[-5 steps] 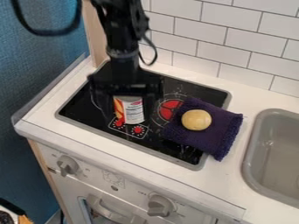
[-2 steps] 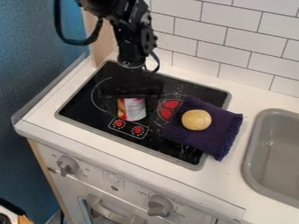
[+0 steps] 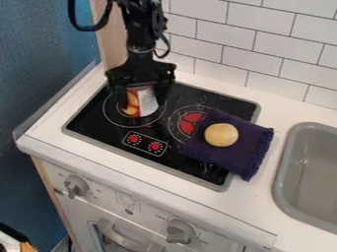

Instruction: Move the red can on the left burner

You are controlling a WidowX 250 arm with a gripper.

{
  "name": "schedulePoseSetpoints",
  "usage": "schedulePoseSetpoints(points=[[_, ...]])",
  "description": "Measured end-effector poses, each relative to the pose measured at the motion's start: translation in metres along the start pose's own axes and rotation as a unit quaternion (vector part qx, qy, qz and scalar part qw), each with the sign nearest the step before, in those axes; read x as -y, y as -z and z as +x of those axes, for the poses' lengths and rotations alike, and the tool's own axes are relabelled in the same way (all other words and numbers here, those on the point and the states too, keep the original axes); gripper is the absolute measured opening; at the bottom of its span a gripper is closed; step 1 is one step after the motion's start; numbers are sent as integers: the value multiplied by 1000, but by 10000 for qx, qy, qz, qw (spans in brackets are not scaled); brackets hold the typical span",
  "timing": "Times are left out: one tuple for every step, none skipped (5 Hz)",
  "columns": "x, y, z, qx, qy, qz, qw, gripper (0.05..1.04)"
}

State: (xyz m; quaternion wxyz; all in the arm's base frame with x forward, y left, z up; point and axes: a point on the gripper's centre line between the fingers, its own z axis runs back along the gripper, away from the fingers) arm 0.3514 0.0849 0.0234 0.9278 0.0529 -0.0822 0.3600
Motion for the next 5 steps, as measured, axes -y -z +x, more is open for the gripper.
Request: schedulePoseSetpoints(points=[[-9,12,20,57,-268,306,9992,1001],[-15,16,43,124,-523,332,9980,1001],[-16,14,49,74,-517,342,9980,1001],[-18,6,40,-28,-431,300,9986,1001],[-16,-35,36,-70,-294,46,9995,1001]])
